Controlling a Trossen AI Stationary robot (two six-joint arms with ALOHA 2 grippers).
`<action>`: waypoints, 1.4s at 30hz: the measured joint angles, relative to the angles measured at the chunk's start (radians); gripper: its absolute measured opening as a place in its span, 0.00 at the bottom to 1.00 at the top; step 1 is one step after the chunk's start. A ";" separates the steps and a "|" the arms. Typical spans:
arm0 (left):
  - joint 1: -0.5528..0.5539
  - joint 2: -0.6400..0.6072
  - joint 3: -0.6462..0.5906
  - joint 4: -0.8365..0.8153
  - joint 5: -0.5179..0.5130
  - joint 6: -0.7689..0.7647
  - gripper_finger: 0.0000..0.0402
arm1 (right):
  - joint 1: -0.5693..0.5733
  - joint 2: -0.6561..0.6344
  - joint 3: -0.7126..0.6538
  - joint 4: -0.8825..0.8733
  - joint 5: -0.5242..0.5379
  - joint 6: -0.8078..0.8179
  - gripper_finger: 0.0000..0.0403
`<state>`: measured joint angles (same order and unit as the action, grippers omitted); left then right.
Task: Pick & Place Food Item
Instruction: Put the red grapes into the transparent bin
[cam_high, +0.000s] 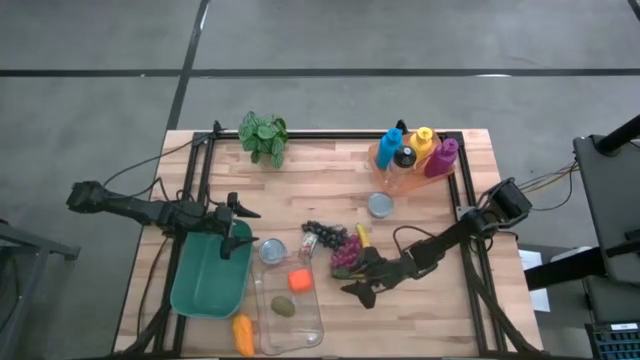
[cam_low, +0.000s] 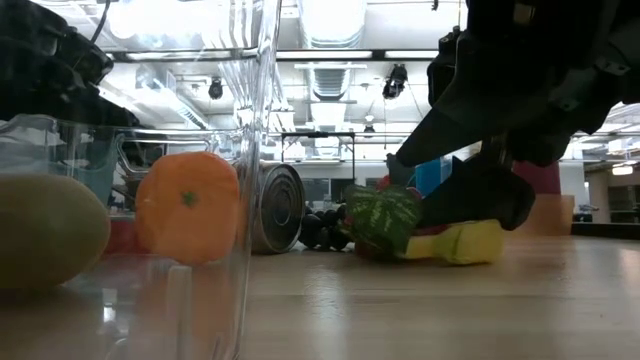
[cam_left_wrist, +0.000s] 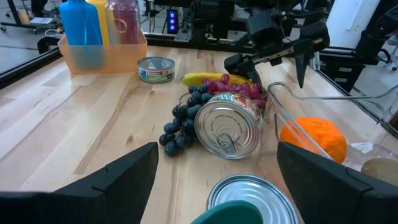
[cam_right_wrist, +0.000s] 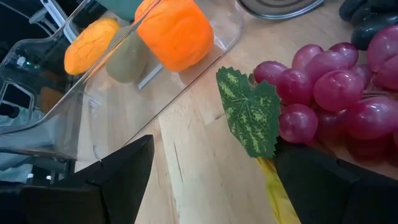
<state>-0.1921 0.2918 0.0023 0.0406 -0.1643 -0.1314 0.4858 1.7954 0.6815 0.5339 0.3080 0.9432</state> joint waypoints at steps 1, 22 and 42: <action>0.000 0.000 0.000 0.000 0.000 0.000 0.84 | 0.000 0.000 0.000 0.000 0.000 0.000 0.79; 0.000 0.001 0.000 0.000 0.000 0.000 0.84 | -0.001 -0.001 -0.002 -0.007 0.001 -0.001 0.72; 0.000 0.001 0.000 0.000 0.000 0.000 0.84 | -0.001 0.000 -0.002 -0.002 0.006 -0.001 0.30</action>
<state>-0.1921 0.2924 0.0025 0.0406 -0.1644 -0.1314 0.4850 1.7950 0.6796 0.5323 0.3138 0.9424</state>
